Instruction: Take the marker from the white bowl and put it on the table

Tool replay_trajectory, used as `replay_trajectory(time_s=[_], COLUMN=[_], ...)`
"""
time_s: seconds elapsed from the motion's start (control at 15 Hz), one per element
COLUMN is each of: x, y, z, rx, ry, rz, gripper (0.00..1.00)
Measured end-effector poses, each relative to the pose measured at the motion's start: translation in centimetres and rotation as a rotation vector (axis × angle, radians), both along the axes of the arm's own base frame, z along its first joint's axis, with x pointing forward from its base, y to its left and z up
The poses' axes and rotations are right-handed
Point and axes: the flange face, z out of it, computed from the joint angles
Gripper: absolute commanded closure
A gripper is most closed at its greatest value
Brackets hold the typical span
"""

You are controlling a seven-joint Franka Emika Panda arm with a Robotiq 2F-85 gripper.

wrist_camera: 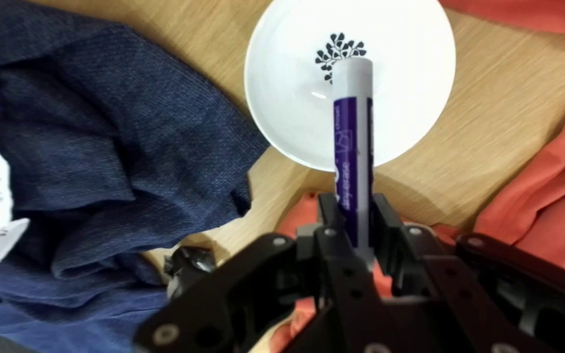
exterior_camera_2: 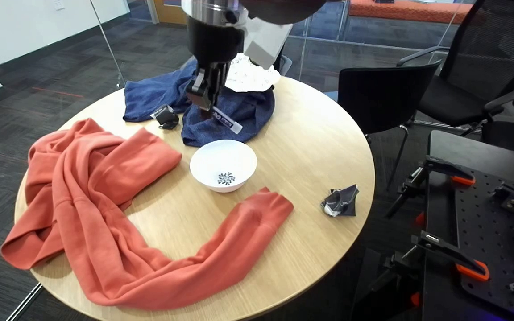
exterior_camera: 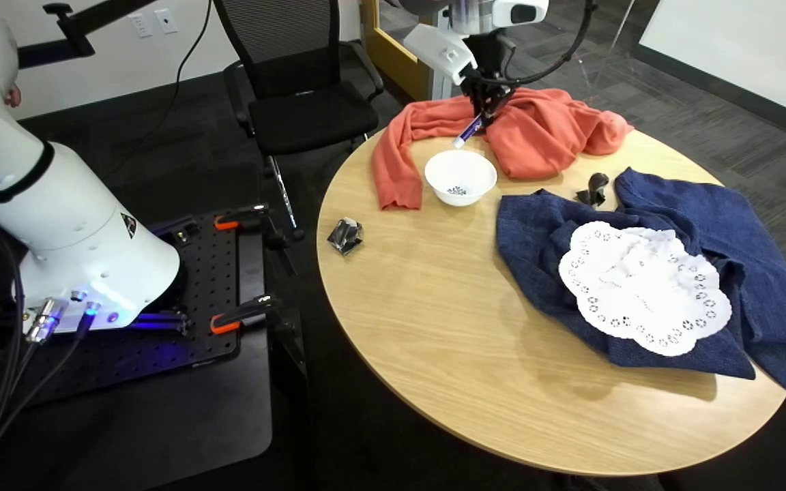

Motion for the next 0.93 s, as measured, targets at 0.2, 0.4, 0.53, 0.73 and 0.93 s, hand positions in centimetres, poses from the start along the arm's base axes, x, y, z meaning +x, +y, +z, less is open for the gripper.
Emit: replay_trajectory(time_s=[0.2,0.4,0.53,0.73,0.93], x=[-1.2,-2.2,-3.1,-4.5,-6.0], y=[-3.3,-6.8,-8.8,-11.3,-13.3], z=[1.5,0.9,-0.2,-2.6,-6.0], rx=[-0.004,-0.007,-0.008,-0.007,-0.005], ry=[-0.012,0.005,0.024,0.039,0.042], rz=[-0.121,-0.236,-0.3,-0.38,-0.444], gripper=[0.95,0.95,0.95,0.95,0.95])
